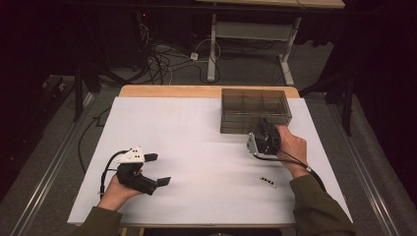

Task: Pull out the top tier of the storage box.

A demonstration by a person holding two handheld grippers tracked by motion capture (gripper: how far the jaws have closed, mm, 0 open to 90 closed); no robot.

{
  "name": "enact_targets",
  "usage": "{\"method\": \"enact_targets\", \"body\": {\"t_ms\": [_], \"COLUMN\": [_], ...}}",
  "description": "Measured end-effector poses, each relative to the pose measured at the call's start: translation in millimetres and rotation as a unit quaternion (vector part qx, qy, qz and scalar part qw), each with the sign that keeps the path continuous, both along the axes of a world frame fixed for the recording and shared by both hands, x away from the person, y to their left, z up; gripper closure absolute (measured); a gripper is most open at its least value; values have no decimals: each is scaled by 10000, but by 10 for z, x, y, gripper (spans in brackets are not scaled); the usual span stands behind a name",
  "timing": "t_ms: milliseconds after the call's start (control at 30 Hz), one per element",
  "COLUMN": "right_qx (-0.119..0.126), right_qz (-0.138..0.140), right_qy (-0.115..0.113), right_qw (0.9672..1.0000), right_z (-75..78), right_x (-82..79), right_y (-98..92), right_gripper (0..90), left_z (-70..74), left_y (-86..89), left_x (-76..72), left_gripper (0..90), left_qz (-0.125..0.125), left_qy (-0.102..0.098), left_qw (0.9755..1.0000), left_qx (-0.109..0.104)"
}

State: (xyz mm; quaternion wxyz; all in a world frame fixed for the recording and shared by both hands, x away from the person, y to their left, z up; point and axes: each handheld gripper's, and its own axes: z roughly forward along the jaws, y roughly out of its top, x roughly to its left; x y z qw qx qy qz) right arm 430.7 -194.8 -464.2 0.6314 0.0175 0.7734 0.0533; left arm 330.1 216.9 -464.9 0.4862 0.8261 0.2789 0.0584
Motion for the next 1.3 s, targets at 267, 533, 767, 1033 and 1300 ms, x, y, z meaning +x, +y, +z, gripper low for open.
{"method": "enact_targets", "body": {"t_ms": [267,533,767,1033,1300], "right_qx": [-22,-78,-119,-121,-197], "right_qz": [-2,10,-22,-52,-65], "right_qy": [-24,-59,-133,-161,-202], "right_qw": [10000,10000,9998,9998,9996], "right_z": [-5,-22,-33,-43,-45], "right_x": [15,32,33,32,27], "right_y": [7,8,12,20,27], "right_gripper": [748,778,805,815,818], "left_z": [0,0,0,0,0], "left_y": [0,0,-1,1,0], "left_x": [1,0,-1,1,0], "left_gripper": [0,0,0,0,0], "left_qz": [3,2,2,4,4], "left_qy": [1,-1,-2,0,-2], "left_qw": [10000,10000,10000,10000,10000], "left_qx": [-2,4,2,0,3]}}
